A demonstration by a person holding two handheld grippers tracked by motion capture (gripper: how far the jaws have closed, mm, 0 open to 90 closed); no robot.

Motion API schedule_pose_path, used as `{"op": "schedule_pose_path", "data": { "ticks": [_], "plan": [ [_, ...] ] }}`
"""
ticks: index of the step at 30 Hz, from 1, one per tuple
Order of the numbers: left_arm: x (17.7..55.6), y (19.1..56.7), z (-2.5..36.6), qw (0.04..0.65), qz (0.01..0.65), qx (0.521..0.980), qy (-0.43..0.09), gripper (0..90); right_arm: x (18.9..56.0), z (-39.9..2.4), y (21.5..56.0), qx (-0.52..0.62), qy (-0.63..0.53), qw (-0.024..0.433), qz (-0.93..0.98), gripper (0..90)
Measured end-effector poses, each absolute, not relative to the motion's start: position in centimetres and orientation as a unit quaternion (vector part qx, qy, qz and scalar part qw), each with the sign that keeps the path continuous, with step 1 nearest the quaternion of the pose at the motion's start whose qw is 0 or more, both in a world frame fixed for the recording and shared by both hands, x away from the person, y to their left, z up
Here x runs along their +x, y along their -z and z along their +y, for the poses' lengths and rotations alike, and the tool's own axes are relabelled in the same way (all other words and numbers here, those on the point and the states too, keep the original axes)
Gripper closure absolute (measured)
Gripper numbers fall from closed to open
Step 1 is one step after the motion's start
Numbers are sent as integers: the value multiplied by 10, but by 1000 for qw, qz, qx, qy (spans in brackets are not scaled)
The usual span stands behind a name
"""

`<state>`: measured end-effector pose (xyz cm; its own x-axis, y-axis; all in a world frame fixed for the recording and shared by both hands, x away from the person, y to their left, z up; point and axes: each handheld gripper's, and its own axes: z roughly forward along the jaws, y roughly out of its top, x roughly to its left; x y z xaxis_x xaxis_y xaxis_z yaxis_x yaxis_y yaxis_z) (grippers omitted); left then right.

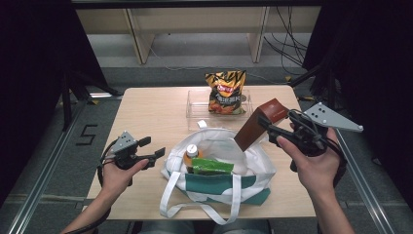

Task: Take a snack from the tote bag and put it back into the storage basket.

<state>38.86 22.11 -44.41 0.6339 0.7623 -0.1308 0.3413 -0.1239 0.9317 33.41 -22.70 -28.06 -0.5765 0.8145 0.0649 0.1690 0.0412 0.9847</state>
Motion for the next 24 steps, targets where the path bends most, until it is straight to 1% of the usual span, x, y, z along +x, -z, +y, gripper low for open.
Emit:
{"op": "schedule_pose_path", "data": {
  "ticks": [2,3,8,9,12,24],
  "plan": [
    [388,444,221,539,383,724,-196,245,336,-228,280,362,-588,281,666,389],
    [388,444,221,540,382,724,-196,245,336,-228,279,369,-587,275,666,389],
    [388,444,222,541,382,723,-197,245,340,-231,276,368,-585,288,662,389],
    [388,444,222,541,382,723,-196,245,340,-230,276,377,-586,283,659,389],
    [389,444,222,541,381,723,-197,245,344,-234,275,374,-584,295,657,389],
    [389,444,223,541,385,722,-196,245,359,-236,272,384,-585,302,648,389]
  ]
}}
